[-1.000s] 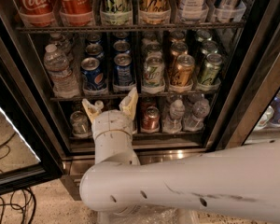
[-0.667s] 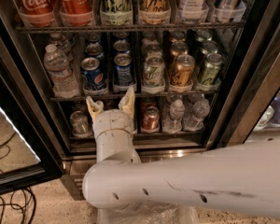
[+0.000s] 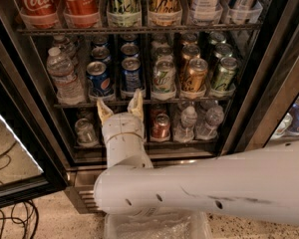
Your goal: Pick pepsi can from middle shelf of fridge
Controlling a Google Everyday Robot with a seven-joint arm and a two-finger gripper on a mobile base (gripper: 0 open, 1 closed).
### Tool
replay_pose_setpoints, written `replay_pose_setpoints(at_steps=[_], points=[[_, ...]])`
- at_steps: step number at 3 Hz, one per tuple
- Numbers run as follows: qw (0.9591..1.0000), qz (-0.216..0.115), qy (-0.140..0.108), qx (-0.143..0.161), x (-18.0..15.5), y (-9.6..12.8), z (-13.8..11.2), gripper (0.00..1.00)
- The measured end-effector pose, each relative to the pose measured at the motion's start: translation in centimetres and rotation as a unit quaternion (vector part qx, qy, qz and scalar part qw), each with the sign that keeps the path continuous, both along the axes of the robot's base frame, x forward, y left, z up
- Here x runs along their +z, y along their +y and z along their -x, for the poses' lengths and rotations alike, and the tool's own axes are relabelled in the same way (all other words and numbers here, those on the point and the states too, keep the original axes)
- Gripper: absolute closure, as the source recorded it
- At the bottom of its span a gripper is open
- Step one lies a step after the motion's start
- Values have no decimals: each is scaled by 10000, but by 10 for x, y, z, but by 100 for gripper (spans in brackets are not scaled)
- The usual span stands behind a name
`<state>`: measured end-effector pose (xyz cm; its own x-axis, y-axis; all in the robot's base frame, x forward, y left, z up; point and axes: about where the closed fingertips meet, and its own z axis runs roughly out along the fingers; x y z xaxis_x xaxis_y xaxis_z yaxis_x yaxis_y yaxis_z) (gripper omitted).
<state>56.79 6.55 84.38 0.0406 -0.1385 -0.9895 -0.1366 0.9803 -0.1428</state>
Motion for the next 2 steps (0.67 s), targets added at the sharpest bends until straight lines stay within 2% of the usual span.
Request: replay_pose_setpoints(at_steps=[2], points=[[9995,231,-182,-67,7,-17,-15,39]])
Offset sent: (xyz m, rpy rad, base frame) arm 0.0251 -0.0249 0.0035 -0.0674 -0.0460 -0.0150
